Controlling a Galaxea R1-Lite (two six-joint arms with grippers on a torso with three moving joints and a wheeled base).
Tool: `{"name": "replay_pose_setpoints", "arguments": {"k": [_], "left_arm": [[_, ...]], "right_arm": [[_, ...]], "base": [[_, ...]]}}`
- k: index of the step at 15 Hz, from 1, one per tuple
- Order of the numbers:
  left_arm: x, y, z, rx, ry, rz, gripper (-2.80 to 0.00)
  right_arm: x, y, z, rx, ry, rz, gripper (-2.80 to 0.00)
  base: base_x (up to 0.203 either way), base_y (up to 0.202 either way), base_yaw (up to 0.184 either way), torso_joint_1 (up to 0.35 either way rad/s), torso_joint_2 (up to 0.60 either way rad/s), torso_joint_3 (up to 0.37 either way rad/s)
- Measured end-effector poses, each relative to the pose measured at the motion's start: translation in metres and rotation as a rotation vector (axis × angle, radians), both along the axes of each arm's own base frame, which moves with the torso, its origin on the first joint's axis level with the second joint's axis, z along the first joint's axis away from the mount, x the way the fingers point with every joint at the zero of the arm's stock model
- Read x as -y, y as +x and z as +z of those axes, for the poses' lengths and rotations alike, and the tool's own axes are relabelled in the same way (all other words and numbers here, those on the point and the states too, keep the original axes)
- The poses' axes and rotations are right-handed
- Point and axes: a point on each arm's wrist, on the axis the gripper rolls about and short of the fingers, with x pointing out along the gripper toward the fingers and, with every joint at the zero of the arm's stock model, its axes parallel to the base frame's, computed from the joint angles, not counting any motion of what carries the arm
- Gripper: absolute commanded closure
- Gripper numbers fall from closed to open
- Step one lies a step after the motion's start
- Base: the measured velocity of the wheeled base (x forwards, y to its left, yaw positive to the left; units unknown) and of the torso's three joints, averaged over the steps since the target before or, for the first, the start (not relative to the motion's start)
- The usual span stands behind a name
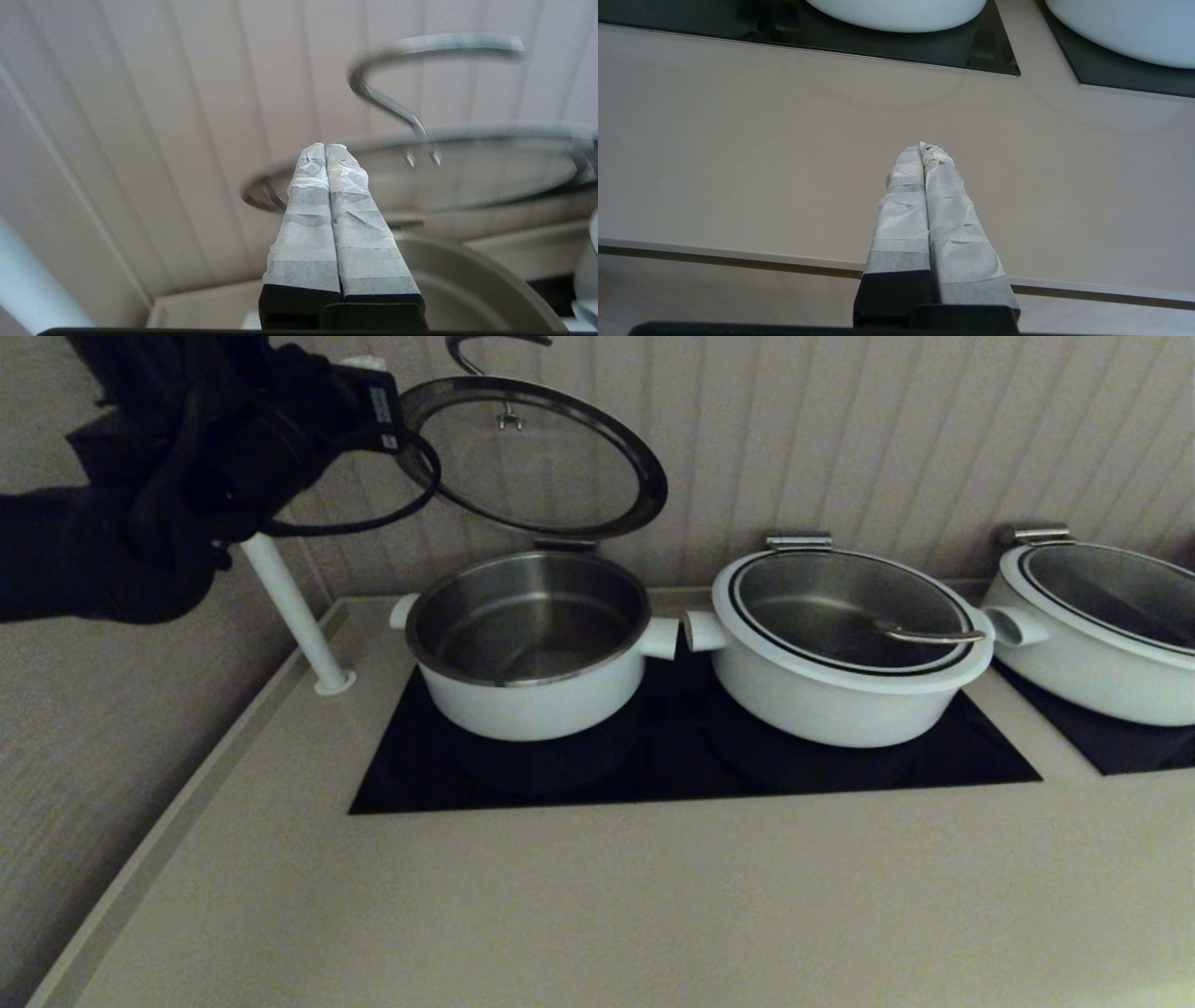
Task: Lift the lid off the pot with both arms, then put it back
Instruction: Close the pot lid
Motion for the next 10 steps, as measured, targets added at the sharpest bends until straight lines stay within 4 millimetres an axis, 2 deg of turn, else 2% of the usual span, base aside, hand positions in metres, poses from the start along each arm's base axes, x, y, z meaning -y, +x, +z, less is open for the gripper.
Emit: {"name": "replay_pose_setpoints", "arguments": {"k": [4,10], "left_arm": [[-0.002,0.001,0.028,0.03,0.016,-0.052,0.0],[0.004,0.009,0.04,0.003,0.064,-0.18,0.0]], "right_arm": [[0.0,0.0,0.0,0.001,0.001,0.0,0.0],[0.0,0.0,0.0,0.001,0.001,0.0,0.0]], "base": [[0.0,0.0,0.0,0.0,0.0,0.0],[0.0,0.0,0.0,0.0,0.0,0.0]]}}
